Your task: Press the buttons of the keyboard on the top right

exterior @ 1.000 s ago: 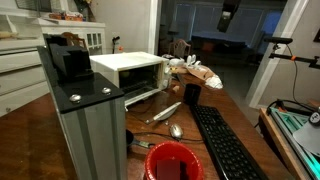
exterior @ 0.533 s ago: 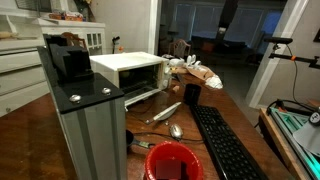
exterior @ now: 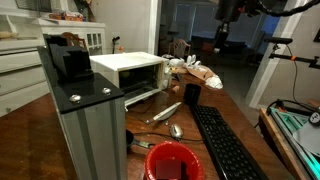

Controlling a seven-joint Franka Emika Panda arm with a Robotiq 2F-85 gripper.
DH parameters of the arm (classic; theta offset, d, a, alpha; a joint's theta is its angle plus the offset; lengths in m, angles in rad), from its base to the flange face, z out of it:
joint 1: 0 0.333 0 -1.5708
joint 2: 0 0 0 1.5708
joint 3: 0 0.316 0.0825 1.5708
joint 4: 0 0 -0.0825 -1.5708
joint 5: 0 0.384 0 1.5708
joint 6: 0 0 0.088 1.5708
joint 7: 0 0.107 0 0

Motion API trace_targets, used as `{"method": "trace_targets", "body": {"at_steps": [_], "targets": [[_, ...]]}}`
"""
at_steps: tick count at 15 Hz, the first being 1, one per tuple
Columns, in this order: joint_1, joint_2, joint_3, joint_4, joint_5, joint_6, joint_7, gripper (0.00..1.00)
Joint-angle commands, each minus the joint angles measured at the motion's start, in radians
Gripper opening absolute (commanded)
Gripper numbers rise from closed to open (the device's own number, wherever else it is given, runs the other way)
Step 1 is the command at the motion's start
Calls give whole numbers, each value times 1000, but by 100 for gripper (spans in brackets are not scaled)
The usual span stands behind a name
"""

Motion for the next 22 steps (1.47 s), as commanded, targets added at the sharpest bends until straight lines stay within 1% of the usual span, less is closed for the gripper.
{"method": "trace_targets", "body": {"at_steps": [1,3,6,8,9,10,12,15,16,22], "targets": [[-15,20,-19,-83,-25,165,-42,0],[-20,42,-34,-117,-18,239,-61,0],[-25,81,-69,-164,-21,334,-144,0],[-33,108,-88,-183,-26,378,-183,0],[-50,127,-87,-185,-50,382,-165,0],[-31,97,-80,-170,-16,343,-155,1],[-45,119,-86,-176,-29,357,-159,1],[-46,125,-87,-176,-30,361,-160,0],[-58,143,-83,-171,-54,377,-146,0],[-73,222,-92,-204,-60,445,-161,0]]}}
